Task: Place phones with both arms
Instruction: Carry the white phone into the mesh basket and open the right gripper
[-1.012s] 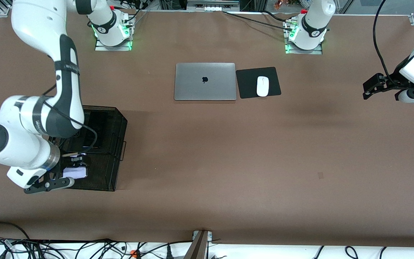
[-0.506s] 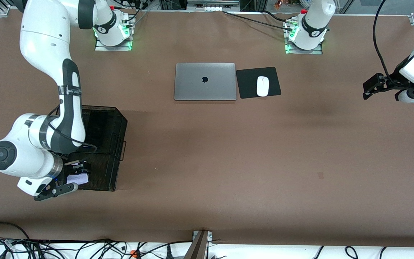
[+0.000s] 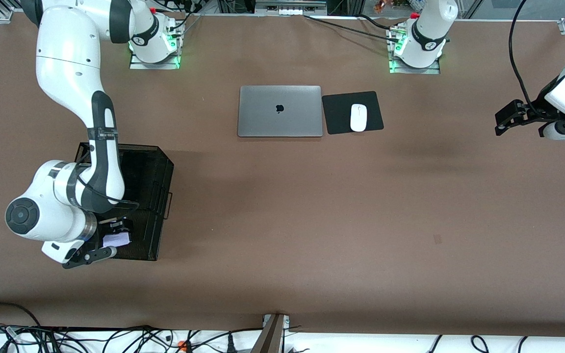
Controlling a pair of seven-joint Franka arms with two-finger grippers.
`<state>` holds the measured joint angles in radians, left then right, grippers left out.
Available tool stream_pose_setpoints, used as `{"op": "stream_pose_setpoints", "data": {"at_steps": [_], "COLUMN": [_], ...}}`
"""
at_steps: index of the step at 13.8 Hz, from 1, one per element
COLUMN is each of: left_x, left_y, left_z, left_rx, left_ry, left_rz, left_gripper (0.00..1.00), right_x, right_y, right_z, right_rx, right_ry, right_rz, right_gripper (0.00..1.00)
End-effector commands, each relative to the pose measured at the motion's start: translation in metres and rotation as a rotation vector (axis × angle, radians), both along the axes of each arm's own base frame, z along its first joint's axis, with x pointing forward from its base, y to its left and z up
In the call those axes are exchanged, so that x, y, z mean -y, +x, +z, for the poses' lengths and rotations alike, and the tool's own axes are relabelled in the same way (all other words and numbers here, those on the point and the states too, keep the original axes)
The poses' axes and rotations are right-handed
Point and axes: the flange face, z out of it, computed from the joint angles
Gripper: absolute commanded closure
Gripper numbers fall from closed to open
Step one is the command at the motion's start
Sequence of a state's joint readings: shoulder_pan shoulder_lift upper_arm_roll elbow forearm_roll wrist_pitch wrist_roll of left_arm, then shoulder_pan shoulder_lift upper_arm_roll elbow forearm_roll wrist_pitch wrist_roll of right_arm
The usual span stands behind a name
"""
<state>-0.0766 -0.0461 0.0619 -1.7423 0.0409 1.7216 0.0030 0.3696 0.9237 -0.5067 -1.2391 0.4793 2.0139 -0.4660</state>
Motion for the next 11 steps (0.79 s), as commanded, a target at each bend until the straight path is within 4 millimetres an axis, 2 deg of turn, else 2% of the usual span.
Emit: {"op": "stream_pose_setpoints", "data": {"at_steps": [1, 3, 5, 7, 9, 11], "left_x": [0.000, 0.000, 0.000, 0.000, 0.000, 0.000], "left_y": [-0.002, -0.002, -0.002, -0.002, -0.002, -0.002], "left_z": [0.007, 0.007, 0.007, 0.007, 0.007, 0.007], "left_rx": [0.000, 0.000, 0.000, 0.000, 0.000, 0.000], "left_ry": [0.025, 0.025, 0.025, 0.025, 0.025, 0.025], "left_rz": [0.000, -0.001, 0.000, -0.001, 0.002, 0.002], "left_gripper": [0.00, 0.00, 0.00, 0.00, 0.00, 0.00], "right_x": [0.010, 0.012, 0.015, 0.035, 0.044, 0.037], "right_y": [-0.003, -0.003, -0.006, -0.012, -0.024, -0.034], "right_z": [-0.004, 0.008, 0.036, 0.074, 0.117, 0.164], "right_rx": [0.001, 0.000, -0.025, -0.051, -0.076, -0.063], "right_ry": [0.046, 0.047, 0.053, 0.038, 0.049, 0.009], "right_rz": [-0.022, -0.017, -0.016, -0.035, -0.044, -0.006], "right_gripper": [0.00, 0.00, 0.00, 0.00, 0.00, 0.00]}}
